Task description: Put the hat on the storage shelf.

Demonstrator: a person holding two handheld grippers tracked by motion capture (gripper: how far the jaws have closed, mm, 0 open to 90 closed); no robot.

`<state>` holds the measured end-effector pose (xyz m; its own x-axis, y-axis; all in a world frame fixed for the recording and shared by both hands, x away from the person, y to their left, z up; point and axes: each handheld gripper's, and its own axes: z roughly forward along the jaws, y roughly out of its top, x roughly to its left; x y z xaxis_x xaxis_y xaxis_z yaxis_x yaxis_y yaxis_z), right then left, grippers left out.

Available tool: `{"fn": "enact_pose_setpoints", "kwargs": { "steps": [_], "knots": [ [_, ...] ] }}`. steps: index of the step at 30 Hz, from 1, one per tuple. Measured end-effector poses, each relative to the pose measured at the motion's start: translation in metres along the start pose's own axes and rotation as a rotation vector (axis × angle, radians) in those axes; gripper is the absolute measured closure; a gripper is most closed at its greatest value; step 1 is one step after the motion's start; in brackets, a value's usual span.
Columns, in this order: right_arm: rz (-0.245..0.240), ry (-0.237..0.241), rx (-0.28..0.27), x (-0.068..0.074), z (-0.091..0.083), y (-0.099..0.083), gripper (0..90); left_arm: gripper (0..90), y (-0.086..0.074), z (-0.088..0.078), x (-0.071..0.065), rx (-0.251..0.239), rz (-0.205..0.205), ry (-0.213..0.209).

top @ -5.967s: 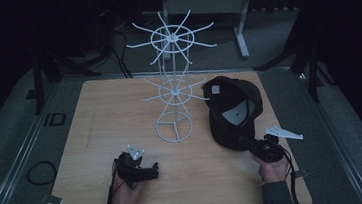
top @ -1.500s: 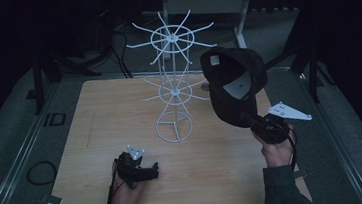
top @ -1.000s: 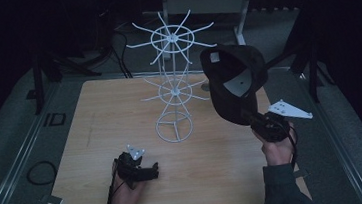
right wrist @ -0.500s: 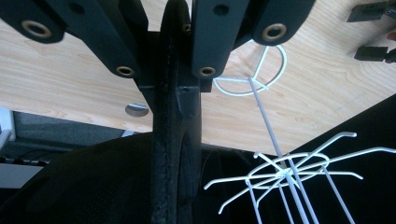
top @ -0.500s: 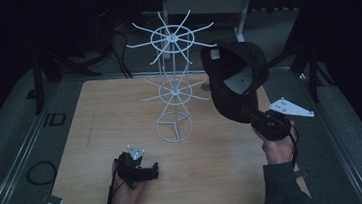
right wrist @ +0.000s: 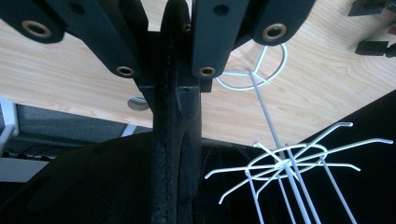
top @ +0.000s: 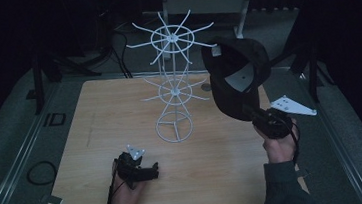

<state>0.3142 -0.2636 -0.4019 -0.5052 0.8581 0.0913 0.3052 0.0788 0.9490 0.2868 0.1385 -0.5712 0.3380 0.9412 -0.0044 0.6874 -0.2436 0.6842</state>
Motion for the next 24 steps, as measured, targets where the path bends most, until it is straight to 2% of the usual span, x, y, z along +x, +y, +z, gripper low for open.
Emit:
{"fn": "enact_pose_setpoints", "kwargs": {
  "steps": [24],
  "knots": [
    [-0.01,-0.009,-0.016,-0.0009,-0.0033,0.0076,86.5,0.1,0.0,0.0,0.0,0.0,0.0,0.001]
  ]
}}
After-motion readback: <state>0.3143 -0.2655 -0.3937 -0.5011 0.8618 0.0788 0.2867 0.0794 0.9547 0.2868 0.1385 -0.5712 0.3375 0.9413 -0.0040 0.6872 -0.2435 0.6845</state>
